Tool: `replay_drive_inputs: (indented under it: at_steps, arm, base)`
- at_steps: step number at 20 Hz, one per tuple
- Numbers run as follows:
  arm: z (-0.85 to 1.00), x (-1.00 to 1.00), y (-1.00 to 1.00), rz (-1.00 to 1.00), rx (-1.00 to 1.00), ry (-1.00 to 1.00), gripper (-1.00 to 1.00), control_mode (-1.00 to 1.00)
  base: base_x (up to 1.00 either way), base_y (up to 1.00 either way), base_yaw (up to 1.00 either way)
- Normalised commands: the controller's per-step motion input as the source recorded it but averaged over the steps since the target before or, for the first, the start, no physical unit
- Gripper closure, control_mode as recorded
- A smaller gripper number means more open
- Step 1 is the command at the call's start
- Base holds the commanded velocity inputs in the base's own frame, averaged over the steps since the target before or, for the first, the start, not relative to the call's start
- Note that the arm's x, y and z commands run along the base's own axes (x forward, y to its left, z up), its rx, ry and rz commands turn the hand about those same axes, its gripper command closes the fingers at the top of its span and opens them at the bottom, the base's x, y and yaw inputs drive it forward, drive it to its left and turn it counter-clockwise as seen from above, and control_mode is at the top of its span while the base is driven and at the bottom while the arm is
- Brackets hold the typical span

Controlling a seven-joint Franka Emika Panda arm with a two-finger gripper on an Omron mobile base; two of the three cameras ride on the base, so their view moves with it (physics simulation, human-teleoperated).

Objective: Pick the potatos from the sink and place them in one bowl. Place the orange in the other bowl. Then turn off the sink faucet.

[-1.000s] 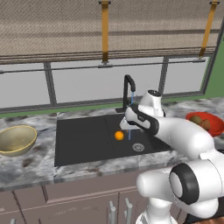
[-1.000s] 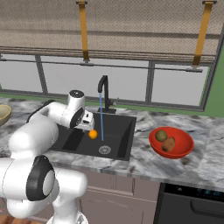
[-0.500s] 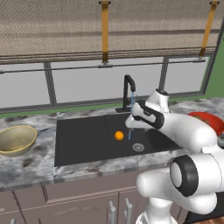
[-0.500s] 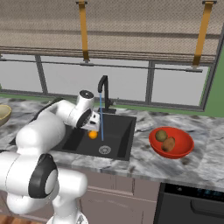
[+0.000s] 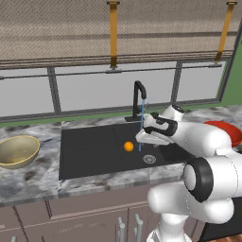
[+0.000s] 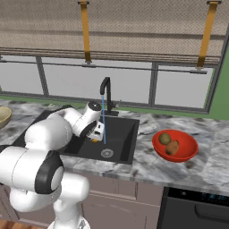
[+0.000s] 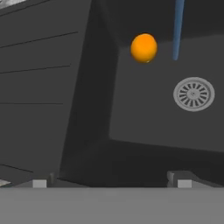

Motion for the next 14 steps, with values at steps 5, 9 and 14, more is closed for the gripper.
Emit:
replay_drive_inputs:
  at_steps: [5, 9, 14]
  arm:
    - [-0.03, 0.27, 0.00, 0.00, 0.03, 0.00, -1.00, -1.00]
    - [-0.04, 0.32, 0.00, 0.00, 0.02, 0.00, -1.00, -1.00]
    - [-0.17, 0.32, 0.00, 0.00, 0.01, 0.00, -1.00, -1.00]
  base:
    - [0.00, 0.00, 0.00]
    - [0.00, 0.00, 0.00]
    - [0.00, 0.00, 0.00]
